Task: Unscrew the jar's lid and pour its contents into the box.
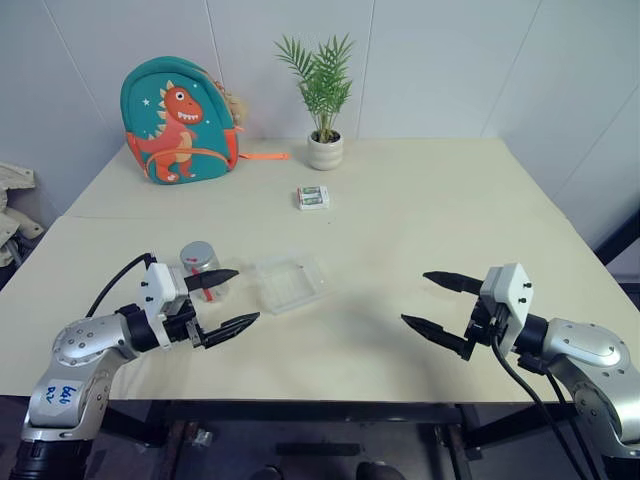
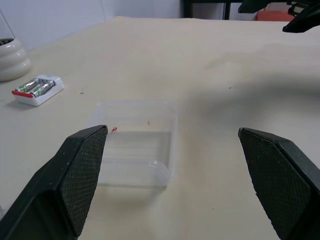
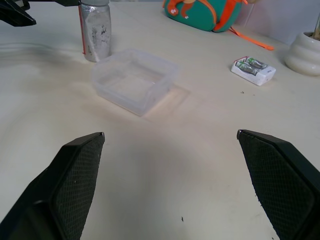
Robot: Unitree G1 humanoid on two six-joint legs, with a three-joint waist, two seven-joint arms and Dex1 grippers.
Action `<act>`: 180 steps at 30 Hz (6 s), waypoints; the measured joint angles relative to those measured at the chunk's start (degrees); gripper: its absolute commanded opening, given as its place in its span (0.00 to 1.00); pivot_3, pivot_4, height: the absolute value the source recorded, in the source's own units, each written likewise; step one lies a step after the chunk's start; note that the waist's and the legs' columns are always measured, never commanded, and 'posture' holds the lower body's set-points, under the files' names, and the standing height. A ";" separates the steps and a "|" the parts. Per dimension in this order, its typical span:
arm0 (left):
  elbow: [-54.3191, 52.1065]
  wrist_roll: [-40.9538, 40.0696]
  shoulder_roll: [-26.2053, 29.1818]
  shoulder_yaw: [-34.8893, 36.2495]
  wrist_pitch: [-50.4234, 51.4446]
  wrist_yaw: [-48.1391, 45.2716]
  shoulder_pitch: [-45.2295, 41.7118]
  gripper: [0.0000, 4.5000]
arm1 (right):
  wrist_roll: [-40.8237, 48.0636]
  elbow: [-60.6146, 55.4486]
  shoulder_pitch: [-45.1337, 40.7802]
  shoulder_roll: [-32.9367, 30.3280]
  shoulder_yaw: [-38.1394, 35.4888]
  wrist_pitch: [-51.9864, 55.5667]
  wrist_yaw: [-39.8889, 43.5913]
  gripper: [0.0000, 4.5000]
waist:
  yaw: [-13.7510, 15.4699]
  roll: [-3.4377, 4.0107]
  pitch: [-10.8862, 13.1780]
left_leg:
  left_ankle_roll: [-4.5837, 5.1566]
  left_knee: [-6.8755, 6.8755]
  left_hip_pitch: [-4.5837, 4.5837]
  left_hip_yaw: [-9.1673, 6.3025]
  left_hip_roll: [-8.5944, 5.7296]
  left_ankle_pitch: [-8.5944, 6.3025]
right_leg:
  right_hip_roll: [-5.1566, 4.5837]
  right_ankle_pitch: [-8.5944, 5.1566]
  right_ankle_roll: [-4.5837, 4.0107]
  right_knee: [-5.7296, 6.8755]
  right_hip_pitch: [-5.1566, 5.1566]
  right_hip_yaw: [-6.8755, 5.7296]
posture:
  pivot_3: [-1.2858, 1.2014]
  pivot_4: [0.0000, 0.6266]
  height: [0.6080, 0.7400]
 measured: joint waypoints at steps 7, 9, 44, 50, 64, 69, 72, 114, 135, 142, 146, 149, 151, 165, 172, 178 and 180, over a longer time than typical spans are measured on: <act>-4.80 0.95 -2.35 1.90 -0.30 5.15 6.62 0.99 | -0.28 4.15 -5.71 0.39 3.29 -0.24 2.55 1.00 | -0.34 0.00 0.00 | -0.01 0.00 0.09 0.26 0.26 -0.03 | 0.08 0.09 -0.16 -0.07 0.00 0.02 | 0.52 0.24 1.00; -7.28 1.06 -5.22 3.88 -0.31 8.87 11.25 0.99 | -0.27 5.55 -7.34 1.11 4.60 -0.63 3.56 1.00 | -0.68 -0.01 0.00 | -0.03 0.00 0.11 0.28 0.32 -0.07 | 0.13 0.10 -0.13 -0.05 -0.01 0.02 | 0.52 0.24 1.00; 14.30 19.18 -22.91 3.34 -7.22 43.43 -4.93 0.99 | -0.28 7.55 -18.67 10.66 9.48 0.49 -1.00 1.00 | -1.07 -0.15 -0.05 | -0.12 0.09 0.21 0.33 0.40 -0.01 | 0.36 0.81 0.61 -0.07 0.03 0.06 | 0.52 0.24 1.00; 16.75 19.79 -22.30 3.18 -9.88 43.22 -7.15 0.73 | -0.34 7.55 -18.20 10.79 9.47 0.34 -1.32 1.00 | -1.05 -0.15 -0.05 | -0.13 0.08 0.20 0.33 0.40 -0.01 | 0.35 0.82 0.62 -0.08 0.03 0.06 | 0.52 0.24 1.00; 11.58 11.68 -18.41 4.00 -8.86 34.49 -5.04 0.44 | 0.06 7.41 -16.78 11.02 9.45 0.80 -1.97 1.00 | -1.18 -0.16 -0.04 | -0.16 0.04 0.14 0.33 0.47 -0.03 | 0.39 0.81 0.61 -0.05 -0.07 0.05 | 0.52 0.24 1.00; 1.29 -0.32 -8.74 5.44 -1.33 21.04 -3.34 0.44 | 2.67 4.40 -19.18 12.14 9.44 5.50 -4.75 1.00 | -1.22 -0.15 -0.03 | -0.19 0.01 0.13 0.34 0.50 -0.05 | 0.39 0.72 0.44 -0.07 -0.09 0.06 | 0.52 0.24 1.00; -1.32 -4.26 -6.68 3.70 3.05 15.88 -3.65 0.44 | 4.12 2.05 -21.30 12.90 9.62 8.00 -6.33 1.00 | -1.13 -0.15 -0.03 | -0.19 0.01 0.14 0.33 0.50 -0.05 | 0.38 0.59 0.20 -0.10 -0.07 0.06 | 0.52 0.24 1.00; 9.58 3.25 -13.70 -14.48 3.78 2.23 -17.09 0.44 | -0.89 3.47 -32.29 24.68 21.29 24.12 -15.16 1.00 | -1.28 -0.15 -0.03 | -0.19 -0.02 -0.15 0.22 0.55 -0.05 | 0.54 0.73 0.46 0.27 -0.47 0.07 | 0.52 0.24 1.00; 9.65 3.34 -14.24 -14.51 3.36 2.13 -17.12 0.44 | -1.94 4.76 -31.76 25.04 21.44 23.67 -14.47 0.57 | -1.27 -0.15 -0.03 | -0.19 -0.02 -0.15 0.22 0.54 -0.05 | 0.54 0.73 0.46 0.27 -0.47 0.07 | 0.52 0.24 1.00; 9.40 3.23 -15.16 -15.63 2.75 -0.75 -17.12 0.44 | -0.91 6.41 -31.89 20.74 20.71 21.03 -4.86 0.57 | -1.27 -0.15 -0.03 | -0.19 -0.02 -0.16 0.23 0.53 -0.05 | 0.54 0.74 0.48 0.23 -0.46 0.06 | 0.52 0.24 1.00; 9.39 3.09 -15.25 -17.17 2.50 -4.62 -17.61 0.44 | 0.24 10.58 -34.38 16.60 20.81 18.47 6.54 0.57 | -1.34 -0.14 -0.03 | -0.19 -0.01 -0.15 0.23 0.56 -0.05 | 0.60 0.74 0.47 0.24 -0.46 0.06 | 0.52 0.24 1.00; 9.35 3.03 -15.20 -17.73 2.54 -6.90 -19.03 0.44 | 0.46 13.84 -37.40 14.49 20.93 16.71 13.74 0.57 | -1.32 -0.14 -0.03 | -0.19 0.00 -0.15 0.22 0.56 -0.05 | 0.62 0.74 0.47 0.25 -0.46 0.06 | 0.52 0.24 1.00; 9.16 2.20 -15.03 -18.04 3.09 -8.66 -19.36 0.44 | 0.76 17.06 -39.58 13.77 21.32 15.83 19.06 0.57 | -1.41 -0.13 -0.02 | -0.19 0.00 -0.15 0.24 0.56 -0.05 | 0.61 0.74 0.48 0.24 -0.46 0.08 | 0.52 0.24 1.00; 6.44 0.75 -13.69 -18.62 5.07 -11.20 -19.23 0.44 | 1.73 25.16 -43.47 13.97 22.96 10.58 30.70 0.57 | -1.28 -0.14 -0.01 | -0.22 0.02 -0.16 0.22 0.57 -0.07 | 0.61 0.73 0.48 0.25 -0.47 0.08 | 0.52 0.24 1.00; 6.20 -0.15 -13.85 -17.76 5.45 -10.69 -18.92 0.44 | 2.60 23.98 -41.53 13.86 22.56 12.65 29.81 0.99 | -1.25 -0.13 -0.01 | -0.23 0.04 -0.16 0.21 0.56 -0.07 | 0.61 0.73 0.48 0.27 -0.47 0.08 | 0.52 0.24 1.00; 6.20 -0.30 -13.96 -17.77 5.44 -10.27 -18.93 0.44 | 3.22 23.41 -41.48 13.62 20.40 13.63 28.44 0.99 | -1.26 -0.13 -0.01 | -0.23 0.04 -0.15 0.21 0.56 -0.07 | 0.61 0.73 0.48 0.27 -0.47 0.08 | 0.52 0.24 1.00; 6.20 -0.30 -13.95 -17.73 5.43 -9.97 -18.88 0.44 | 3.15 23.41 -41.47 13.57 19.85 12.93 27.76 0.99 | -1.27 -0.13 -0.01 | -0.23 0.04 -0.16 0.21 0.56 -0.07 | 0.61 0.73 0.48 0.28 -0.47 0.08 | 0.52 0.24 1.00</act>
